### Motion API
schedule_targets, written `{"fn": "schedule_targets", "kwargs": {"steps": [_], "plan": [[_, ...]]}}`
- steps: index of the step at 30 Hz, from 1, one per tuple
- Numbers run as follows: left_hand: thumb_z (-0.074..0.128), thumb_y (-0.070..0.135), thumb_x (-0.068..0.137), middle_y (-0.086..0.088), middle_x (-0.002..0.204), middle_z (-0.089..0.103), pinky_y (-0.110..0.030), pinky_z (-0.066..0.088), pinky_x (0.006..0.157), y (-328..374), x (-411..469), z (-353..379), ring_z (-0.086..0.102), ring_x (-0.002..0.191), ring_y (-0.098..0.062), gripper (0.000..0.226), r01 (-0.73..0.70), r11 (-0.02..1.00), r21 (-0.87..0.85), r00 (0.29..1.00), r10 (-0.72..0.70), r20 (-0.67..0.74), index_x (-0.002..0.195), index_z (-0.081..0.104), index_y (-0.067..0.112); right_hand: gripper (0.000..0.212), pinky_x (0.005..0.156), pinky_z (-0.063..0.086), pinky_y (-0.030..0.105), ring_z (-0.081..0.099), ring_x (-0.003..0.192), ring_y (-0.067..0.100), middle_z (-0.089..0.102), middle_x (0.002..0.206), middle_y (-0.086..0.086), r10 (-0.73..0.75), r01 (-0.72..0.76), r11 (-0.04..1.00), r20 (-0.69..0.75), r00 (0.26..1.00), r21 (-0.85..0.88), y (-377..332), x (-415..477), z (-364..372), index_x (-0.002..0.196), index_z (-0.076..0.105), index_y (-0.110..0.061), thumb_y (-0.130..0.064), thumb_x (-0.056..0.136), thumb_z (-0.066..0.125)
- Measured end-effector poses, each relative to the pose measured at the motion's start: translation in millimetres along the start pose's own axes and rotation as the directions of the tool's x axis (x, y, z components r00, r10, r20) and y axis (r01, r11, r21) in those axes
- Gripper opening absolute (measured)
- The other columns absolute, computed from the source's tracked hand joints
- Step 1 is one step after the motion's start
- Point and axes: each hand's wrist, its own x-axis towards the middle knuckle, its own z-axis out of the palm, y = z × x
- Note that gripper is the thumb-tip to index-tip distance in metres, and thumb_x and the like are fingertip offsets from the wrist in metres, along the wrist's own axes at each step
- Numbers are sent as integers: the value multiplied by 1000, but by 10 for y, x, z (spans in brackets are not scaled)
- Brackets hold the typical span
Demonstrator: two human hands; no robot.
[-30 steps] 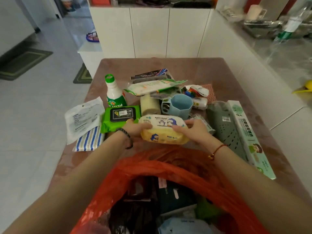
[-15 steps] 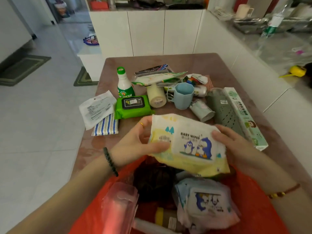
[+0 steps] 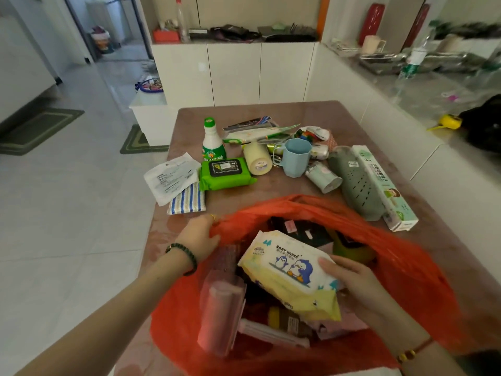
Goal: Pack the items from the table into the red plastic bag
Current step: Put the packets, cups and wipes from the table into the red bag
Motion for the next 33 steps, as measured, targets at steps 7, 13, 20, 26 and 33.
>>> {"fn": "schedule_targets", "kwargs": {"steps": [7, 13, 20, 26, 33], "plan": [[52, -13, 80, 12, 80, 61, -9, 50, 64, 151, -7, -249, 60, 67, 2, 40, -110, 877, -469, 993, 73, -95, 76, 58, 27, 31, 49, 57, 32, 68, 79, 26, 68, 99, 17, -36, 35, 979, 1, 999, 202, -171, 146, 349, 113, 57, 0, -14, 85, 61], [60, 5, 83, 36, 72, 66, -12, 50, 73, 66, -60, -251, 61, 75, 6, 28, -164, 852, -498, 973, 222, 60, 81, 62, 33, 45, 58, 58, 38, 65, 74, 23, 60, 95, 4, 3, 51, 957, 186, 983, -286, -176, 182, 759, 128, 38, -13, -23, 88, 58], [71, 48, 65, 21, 82, 70, -8, 48, 66, -75, -49, -366, 61, 69, 8, 28, -104, 882, -461, 948, 227, 222, 90, 62, 39, 34, 56, 53, 22, 66, 74, 14, 67, 103, 2, -201, 358, 510, 297, 934, -782, -556, 236, 538, 113, 56, -21, -40, 85, 57], [58, 22, 87, -2, 90, 59, -9, 48, 59, -252, 444, -412, 56, 77, -15, 12, 89, 783, -616, 996, -61, 67, 90, 56, 33, 20, 60, 59, 27, 70, 75, 16, 69, 95, 6, -353, 458, 775, 303, 885, -435, -1307, 569, 679, 107, 60, -19, -19, 87, 59], [55, 27, 88, -13, 133, 49, -38, 41, 102, -292, 1250, -144, 49, 120, -27, 55, 333, 725, -603, 925, -376, 59, 136, 34, 11, 54, 79, 50, 31, 57, 101, 20, 54, 116, 7, -102, 267, 798, 317, 943, -540, -1345, 1751, 1359, 132, 44, -11, -23, 83, 65]]}}
